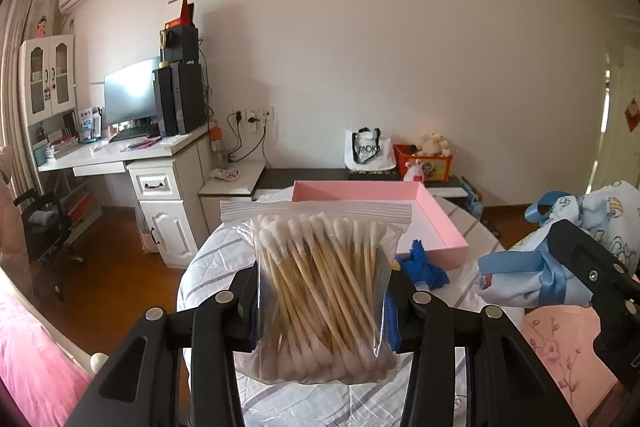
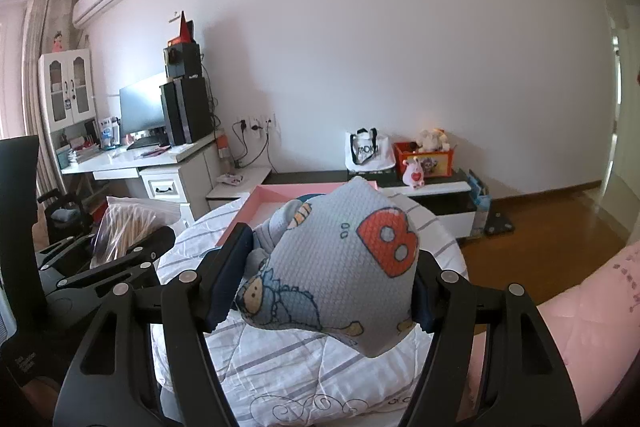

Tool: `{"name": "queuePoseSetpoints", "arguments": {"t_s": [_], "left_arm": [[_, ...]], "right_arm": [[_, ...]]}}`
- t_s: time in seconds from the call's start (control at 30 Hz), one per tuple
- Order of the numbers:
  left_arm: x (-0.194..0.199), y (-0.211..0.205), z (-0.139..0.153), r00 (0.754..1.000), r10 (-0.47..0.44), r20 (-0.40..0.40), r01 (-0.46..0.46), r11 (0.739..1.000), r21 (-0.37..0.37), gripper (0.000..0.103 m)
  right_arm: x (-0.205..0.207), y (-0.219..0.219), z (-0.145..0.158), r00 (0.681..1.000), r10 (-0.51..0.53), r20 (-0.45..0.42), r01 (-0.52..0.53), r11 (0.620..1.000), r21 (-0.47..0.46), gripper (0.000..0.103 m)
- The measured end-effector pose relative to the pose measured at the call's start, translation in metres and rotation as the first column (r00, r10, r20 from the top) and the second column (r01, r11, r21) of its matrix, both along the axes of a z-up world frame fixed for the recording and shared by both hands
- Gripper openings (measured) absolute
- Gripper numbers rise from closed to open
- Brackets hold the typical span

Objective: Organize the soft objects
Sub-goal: 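Carry the cotton swab bag and cloth bag over the pink tray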

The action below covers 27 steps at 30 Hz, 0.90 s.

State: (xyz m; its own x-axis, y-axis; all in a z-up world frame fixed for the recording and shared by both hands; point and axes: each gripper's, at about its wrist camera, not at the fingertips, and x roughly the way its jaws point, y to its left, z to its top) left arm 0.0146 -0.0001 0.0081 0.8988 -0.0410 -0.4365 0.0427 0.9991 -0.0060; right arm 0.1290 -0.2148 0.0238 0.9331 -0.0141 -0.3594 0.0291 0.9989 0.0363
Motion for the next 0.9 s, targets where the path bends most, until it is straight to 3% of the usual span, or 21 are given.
{"name": "queuePoseSetpoints", "arguments": {"t_s": [0.2,0.4,0.6,0.9], "left_arm": [[-0.030,0.006,-0.001,1.000,0.008,0.028,-0.008,1.000,0.000,0.042],[-0.036,-0.001,-0.010,1.000,0.009,0.022,-0.009,1.000,0.003,0.042],[-0.028,-0.006,-0.010,1.000,0.003,0.015,-0.003,1.000,0.008,0.042],[0.016,-0.007,-0.001,1.000,0.009,-0.003,-0.009,1.000,0.013,0.042]], "right_arm": [[-0.009,0.002,0.003,1.000,0.003,0.019,-0.003,1.000,-0.007,0.066],[-0.011,0.005,0.002,1.000,0.006,0.018,-0.006,1.000,-0.009,0.066],[-0.006,0.001,0.001,1.000,0.005,0.013,-0.005,1.000,-0.007,0.066],[0.016,-0.004,-0.002,1.000,0.007,0.006,-0.007,1.000,0.005,0.066]]}}
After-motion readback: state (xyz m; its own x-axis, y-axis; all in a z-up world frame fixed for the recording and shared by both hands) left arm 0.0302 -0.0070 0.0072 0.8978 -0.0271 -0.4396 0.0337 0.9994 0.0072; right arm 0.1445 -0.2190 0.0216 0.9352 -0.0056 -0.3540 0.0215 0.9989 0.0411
